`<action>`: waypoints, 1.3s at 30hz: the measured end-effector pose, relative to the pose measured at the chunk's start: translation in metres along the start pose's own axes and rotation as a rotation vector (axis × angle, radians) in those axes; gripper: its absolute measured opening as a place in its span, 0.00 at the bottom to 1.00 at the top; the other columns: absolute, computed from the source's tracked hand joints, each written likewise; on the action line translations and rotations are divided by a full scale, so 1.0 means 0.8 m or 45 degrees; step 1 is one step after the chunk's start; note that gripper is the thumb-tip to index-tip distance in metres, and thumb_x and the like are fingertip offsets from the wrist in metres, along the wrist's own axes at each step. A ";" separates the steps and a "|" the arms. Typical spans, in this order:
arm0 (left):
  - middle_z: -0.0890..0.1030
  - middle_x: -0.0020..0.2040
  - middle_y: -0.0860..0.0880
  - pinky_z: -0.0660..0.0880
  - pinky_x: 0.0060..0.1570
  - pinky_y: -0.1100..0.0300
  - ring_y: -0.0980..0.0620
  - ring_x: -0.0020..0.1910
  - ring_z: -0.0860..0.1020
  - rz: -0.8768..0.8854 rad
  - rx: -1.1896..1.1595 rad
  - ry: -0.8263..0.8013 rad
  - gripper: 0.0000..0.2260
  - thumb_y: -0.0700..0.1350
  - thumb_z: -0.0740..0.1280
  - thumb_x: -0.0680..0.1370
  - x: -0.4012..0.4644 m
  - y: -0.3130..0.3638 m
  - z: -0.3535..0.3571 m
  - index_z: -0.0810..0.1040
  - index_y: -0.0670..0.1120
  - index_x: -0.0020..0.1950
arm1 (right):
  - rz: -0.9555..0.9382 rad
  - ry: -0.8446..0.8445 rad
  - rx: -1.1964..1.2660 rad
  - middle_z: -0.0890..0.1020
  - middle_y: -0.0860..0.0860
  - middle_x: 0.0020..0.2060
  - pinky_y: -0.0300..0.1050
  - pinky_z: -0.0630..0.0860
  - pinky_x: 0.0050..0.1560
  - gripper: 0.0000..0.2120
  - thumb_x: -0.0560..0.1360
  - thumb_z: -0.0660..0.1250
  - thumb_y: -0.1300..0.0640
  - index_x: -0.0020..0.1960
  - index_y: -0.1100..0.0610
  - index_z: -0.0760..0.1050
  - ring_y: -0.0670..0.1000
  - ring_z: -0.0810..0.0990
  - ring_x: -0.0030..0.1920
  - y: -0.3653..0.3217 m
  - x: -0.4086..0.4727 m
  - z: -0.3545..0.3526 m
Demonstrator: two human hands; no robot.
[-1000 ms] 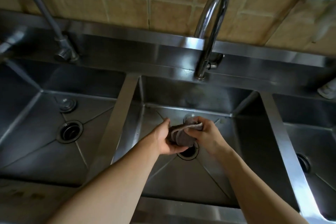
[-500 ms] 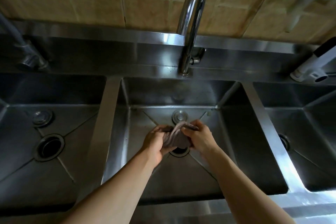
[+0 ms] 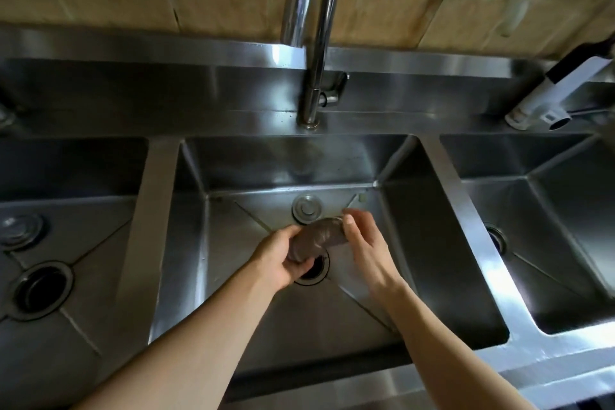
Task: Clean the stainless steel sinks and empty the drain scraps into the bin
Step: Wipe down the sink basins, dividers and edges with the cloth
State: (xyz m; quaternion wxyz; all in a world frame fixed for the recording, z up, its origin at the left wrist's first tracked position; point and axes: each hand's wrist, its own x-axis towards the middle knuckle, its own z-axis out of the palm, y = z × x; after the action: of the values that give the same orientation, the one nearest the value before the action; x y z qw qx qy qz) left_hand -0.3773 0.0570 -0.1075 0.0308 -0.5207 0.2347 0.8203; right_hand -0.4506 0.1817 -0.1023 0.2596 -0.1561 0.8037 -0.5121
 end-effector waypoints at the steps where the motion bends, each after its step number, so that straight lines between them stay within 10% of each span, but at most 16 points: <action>1: 0.77 0.35 0.42 0.72 0.18 0.65 0.48 0.30 0.76 -0.085 -0.023 -0.008 0.07 0.44 0.63 0.78 0.004 0.001 0.002 0.74 0.40 0.47 | -0.138 -0.047 -0.046 0.77 0.47 0.56 0.40 0.72 0.58 0.16 0.75 0.60 0.39 0.62 0.40 0.69 0.46 0.76 0.59 0.006 -0.001 -0.004; 5: 0.77 0.36 0.43 0.69 0.15 0.66 0.49 0.22 0.76 -0.327 -0.103 -0.151 0.10 0.44 0.61 0.76 0.036 -0.005 0.016 0.76 0.38 0.48 | -0.608 -0.288 -0.382 0.69 0.47 0.65 0.41 0.72 0.62 0.34 0.71 0.61 0.33 0.72 0.46 0.62 0.45 0.72 0.63 0.033 0.019 -0.006; 9: 0.77 0.32 0.46 0.69 0.18 0.69 0.52 0.22 0.76 -0.268 -0.124 -0.041 0.06 0.41 0.62 0.75 0.053 -0.022 0.035 0.76 0.41 0.40 | -0.698 -0.167 -0.536 0.77 0.49 0.48 0.47 0.78 0.44 0.23 0.69 0.63 0.32 0.51 0.49 0.73 0.52 0.80 0.44 0.059 0.049 0.001; 13: 0.77 0.34 0.46 0.67 0.20 0.69 0.50 0.30 0.74 0.032 0.121 0.432 0.09 0.41 0.64 0.78 0.090 -0.044 0.048 0.75 0.46 0.37 | -0.260 -0.069 -0.364 0.73 0.43 0.27 0.39 0.65 0.35 0.15 0.71 0.67 0.42 0.33 0.47 0.64 0.45 0.71 0.31 0.078 0.067 0.010; 19: 0.81 0.50 0.38 0.70 0.41 0.58 0.42 0.47 0.79 0.454 0.587 0.780 0.12 0.45 0.62 0.80 0.148 -0.067 0.046 0.79 0.37 0.53 | 0.437 -0.133 -0.093 0.76 0.49 0.29 0.40 0.70 0.32 0.12 0.73 0.65 0.55 0.32 0.54 0.74 0.51 0.74 0.34 0.128 0.109 0.043; 39: 0.80 0.54 0.36 0.70 0.49 0.53 0.39 0.54 0.77 0.761 1.002 0.817 0.11 0.45 0.58 0.82 0.243 -0.091 0.013 0.72 0.40 0.44 | 1.297 -0.292 0.204 0.73 0.55 0.31 0.40 0.66 0.29 0.12 0.78 0.57 0.55 0.38 0.58 0.71 0.54 0.71 0.30 0.211 0.171 0.104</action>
State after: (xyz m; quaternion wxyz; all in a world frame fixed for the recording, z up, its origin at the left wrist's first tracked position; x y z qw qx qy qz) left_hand -0.4531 0.0886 -0.2987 -0.0833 -0.6036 0.6556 0.4461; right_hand -0.5114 0.1214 -0.3186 0.5731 0.2196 0.7024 -0.3606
